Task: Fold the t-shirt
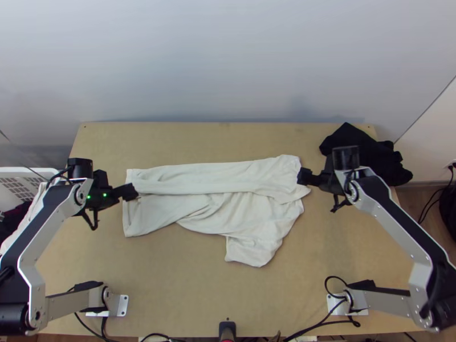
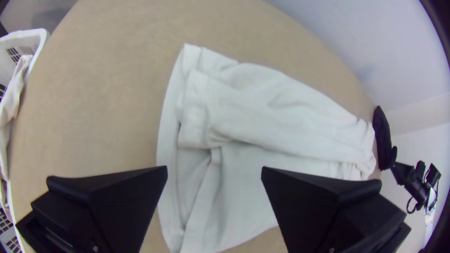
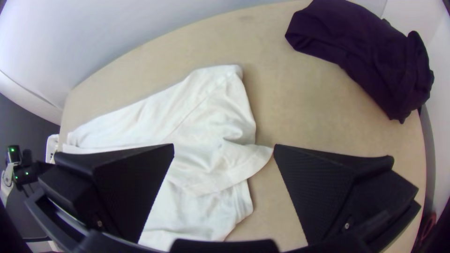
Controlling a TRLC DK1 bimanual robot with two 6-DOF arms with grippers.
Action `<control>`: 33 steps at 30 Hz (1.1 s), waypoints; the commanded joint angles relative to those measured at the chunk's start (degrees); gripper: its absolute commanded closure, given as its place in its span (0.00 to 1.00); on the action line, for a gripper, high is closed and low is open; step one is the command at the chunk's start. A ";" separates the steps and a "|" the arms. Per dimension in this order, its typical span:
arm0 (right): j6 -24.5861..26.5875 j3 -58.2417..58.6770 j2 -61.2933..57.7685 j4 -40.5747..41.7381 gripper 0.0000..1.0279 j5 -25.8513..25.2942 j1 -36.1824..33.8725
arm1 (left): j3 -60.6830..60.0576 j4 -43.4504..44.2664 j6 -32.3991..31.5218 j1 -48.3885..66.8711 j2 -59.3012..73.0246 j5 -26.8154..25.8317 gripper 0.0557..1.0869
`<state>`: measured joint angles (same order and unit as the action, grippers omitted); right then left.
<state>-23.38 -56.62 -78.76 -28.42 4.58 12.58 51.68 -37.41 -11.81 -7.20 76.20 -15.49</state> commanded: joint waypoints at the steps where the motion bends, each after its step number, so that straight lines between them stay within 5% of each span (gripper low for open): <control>1: -1.94 -2.79 6.16 -5.94 0.04 0.08 0.52 | 0.00 -11.72 6.01 0.79 -4.49 -1.13 0.05; 6: -1.85 -3.41 8.89 -9.46 0.04 0.08 0.87 | -4.92 -12.25 8.65 1.58 -7.03 0.72 0.14; 16: -1.76 -2.88 12.23 -13.76 0.04 0.34 2.19 | -12.57 -8.38 10.23 4.48 -7.83 5.99 0.14; 23: -1.67 -2.35 12.58 -15.78 0.04 1.40 4.30 | -13.62 -5.57 9.70 4.65 -6.51 6.61 0.27; 27: -1.67 -1.74 12.58 -15.96 0.04 2.01 5.18 | -14.94 -3.20 9.44 5.71 -6.42 7.22 0.44; 30: -1.67 -1.74 12.58 -16.58 0.04 2.89 5.88 | -15.38 -2.85 9.35 6.15 -6.24 7.22 0.45; 33: -1.15 -1.39 12.58 -18.24 0.04 4.21 7.37 | -15.73 -2.14 9.62 6.24 -6.24 7.40 0.72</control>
<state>-25.06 -58.54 -66.30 -44.60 6.96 17.69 37.15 -41.21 -2.15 -1.61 69.73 -8.45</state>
